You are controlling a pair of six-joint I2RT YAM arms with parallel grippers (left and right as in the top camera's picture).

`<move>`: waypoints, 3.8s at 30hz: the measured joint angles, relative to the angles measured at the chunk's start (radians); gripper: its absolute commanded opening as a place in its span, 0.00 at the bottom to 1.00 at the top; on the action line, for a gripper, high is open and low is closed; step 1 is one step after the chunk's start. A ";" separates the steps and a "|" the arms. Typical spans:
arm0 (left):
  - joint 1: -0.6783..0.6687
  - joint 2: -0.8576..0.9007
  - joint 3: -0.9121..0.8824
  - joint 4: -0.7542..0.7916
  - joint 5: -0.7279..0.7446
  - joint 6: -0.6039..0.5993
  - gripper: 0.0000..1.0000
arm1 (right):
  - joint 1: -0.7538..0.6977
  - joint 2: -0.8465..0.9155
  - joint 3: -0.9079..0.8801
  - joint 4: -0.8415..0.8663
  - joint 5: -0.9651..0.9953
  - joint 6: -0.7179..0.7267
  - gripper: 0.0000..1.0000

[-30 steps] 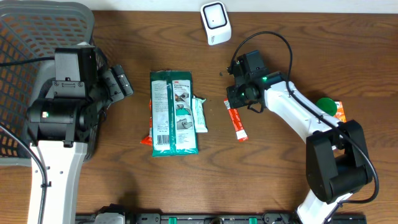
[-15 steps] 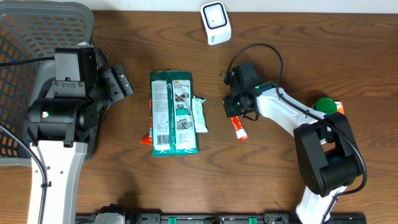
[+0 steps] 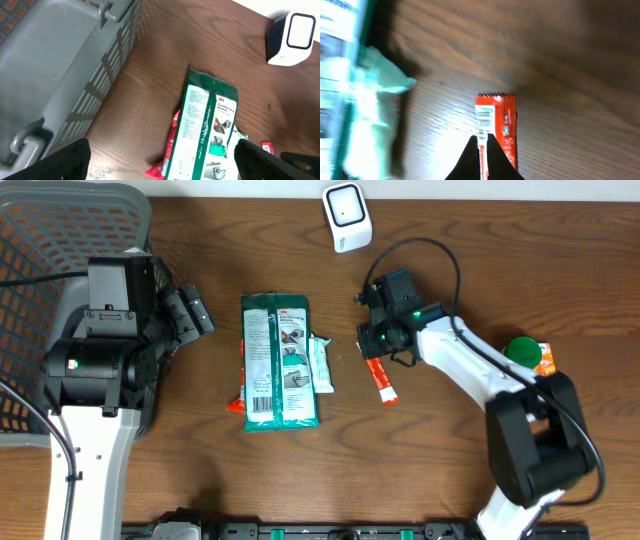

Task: Scan the item barcode

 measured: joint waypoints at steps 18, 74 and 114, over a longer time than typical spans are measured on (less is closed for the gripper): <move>0.000 0.000 0.000 -0.001 0.000 0.000 0.91 | 0.023 0.116 -0.003 0.069 0.004 0.002 0.03; 0.000 0.000 0.000 0.000 0.000 0.000 0.91 | 0.023 -0.119 -0.159 -0.193 0.011 0.029 0.08; 0.000 0.000 0.000 0.000 0.000 0.000 0.91 | 0.020 -0.171 -0.277 -0.079 0.057 0.029 0.37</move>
